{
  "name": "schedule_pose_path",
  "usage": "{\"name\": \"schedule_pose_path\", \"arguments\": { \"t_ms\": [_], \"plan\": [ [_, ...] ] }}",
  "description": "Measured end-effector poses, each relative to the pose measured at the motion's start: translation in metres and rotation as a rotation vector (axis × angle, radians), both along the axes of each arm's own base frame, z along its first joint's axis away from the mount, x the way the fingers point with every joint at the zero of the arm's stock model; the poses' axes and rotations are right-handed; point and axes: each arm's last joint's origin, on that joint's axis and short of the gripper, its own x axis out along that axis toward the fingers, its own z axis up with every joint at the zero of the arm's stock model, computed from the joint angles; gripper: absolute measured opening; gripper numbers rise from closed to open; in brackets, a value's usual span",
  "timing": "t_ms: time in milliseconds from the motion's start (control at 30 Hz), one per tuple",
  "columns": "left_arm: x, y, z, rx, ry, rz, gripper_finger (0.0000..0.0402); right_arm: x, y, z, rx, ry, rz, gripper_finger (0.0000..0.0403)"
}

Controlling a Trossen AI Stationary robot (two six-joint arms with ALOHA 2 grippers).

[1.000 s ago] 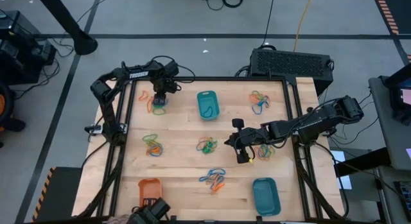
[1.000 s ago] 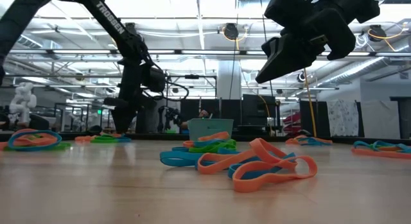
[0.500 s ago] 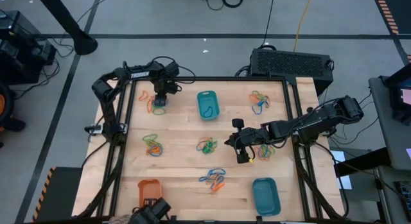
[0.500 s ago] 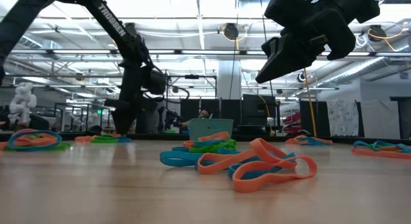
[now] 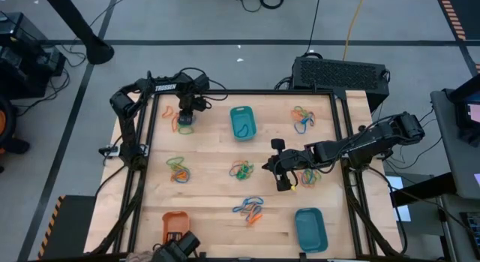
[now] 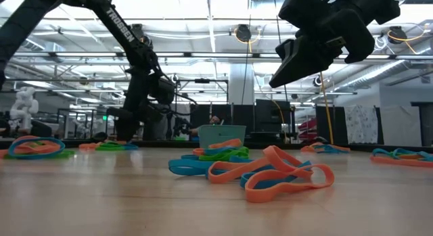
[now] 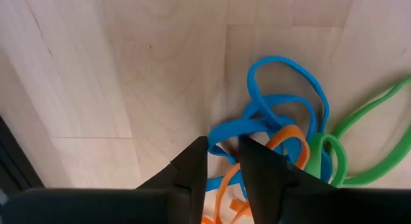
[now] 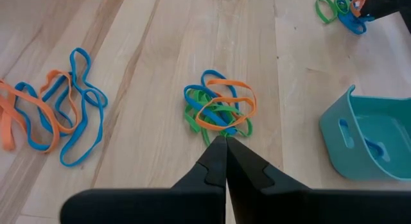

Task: Sort rubber bands into baskets
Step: Put the blue rubber band into the top blue bin

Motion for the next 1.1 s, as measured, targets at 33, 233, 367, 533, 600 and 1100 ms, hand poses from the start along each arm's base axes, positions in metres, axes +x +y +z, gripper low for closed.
{"name": "schedule_pose_path", "arguments": {
  "t_ms": [33,233,367,533,600,1100],
  "plan": [
    [0.0,0.0,0.0,0.0,0.0,0.0,0.0082,0.0,0.0,0.0,0.0,0.0,0.0,0.0],
    [0.0,0.0,0.0,0.0,0.0,0.0,0.0017,0.0,0.0,0.0,0.0,0.0,0.0,0.0],
    [0.0,0.0,0.0,0.0,0.0,0.0,0.0008,0.0,0.0,0.0,-0.007,0.0,0.006,0.0],
    [0.002,0.002,0.008,0.0,0.001,0.002,0.0004,0.0,0.0,0.0,-0.001,0.0,0.0,0.0],
    [0.004,0.002,0.014,-0.005,0.009,0.019,0.0004,0.0,0.0,0.0,0.0,0.0,0.0,0.0],
    [0.008,-0.008,0.096,0.027,-0.143,0.109,0.0001,-0.001,0.0,-0.001,0.005,0.011,-0.007,0.0]
  ]
}}
